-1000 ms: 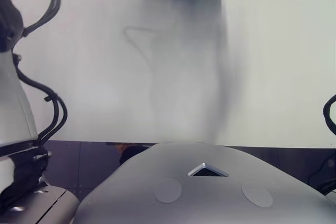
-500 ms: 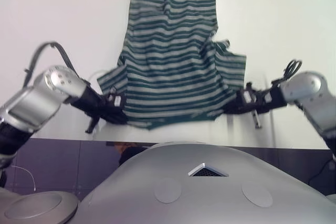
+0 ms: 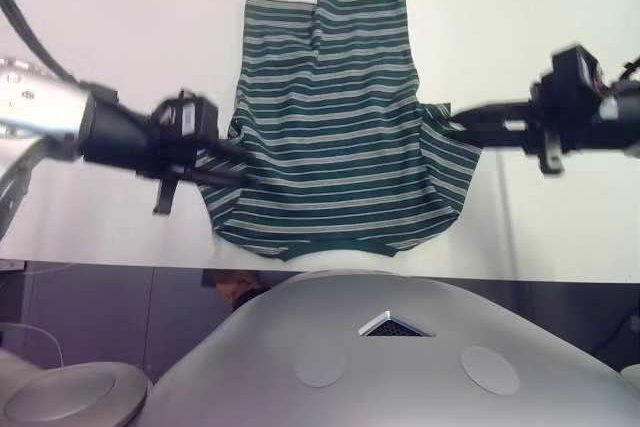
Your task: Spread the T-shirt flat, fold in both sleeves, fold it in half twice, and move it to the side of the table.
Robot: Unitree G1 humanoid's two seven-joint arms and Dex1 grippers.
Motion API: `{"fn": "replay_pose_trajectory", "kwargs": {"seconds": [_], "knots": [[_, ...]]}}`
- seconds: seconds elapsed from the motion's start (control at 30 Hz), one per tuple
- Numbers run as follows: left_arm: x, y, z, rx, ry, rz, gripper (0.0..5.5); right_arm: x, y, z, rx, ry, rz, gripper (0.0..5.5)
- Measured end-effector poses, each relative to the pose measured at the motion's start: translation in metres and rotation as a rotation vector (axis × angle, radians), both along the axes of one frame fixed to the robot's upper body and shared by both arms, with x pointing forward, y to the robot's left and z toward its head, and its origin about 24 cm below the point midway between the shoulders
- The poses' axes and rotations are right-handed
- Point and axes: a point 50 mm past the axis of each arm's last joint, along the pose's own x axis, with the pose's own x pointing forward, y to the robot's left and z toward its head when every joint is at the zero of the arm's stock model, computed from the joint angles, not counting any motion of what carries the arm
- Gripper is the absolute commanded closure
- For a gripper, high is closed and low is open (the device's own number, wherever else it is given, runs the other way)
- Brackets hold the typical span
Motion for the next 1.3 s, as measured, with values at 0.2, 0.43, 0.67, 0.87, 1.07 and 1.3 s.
{"fn": "replay_pose_trajectory", "kwargs": {"seconds": [0.2,0.43,0.67,0.87,1.07,1.3], "knots": [[0.083,-0.015,-0.088,0.189,-0.175,0.229,5.49,0.072,0.062,-0.091,-0.142,0.028,-0.233,5.50],[0.154,-0.043,-0.119,0.263,-0.380,0.453,5.49,0.128,0.041,-0.105,-0.559,-0.328,-0.435,5.50],[0.195,-0.024,-0.043,-0.228,-0.500,0.915,5.14,0.148,0.032,-0.064,-0.264,-0.636,-0.692,5.50],[0.127,0.062,-0.079,-0.281,-0.133,1.035,4.08,0.099,0.024,-0.044,0.002,-0.727,-0.722,5.50],[0.031,0.052,-0.128,-0.125,0.291,0.956,4.08,0.052,0.014,-0.054,-0.070,-0.570,-0.812,5.50],[0.045,0.029,-0.138,-0.200,0.309,0.977,4.08,0.052,0.018,-0.058,-0.134,-0.542,-0.791,5.50]]}}
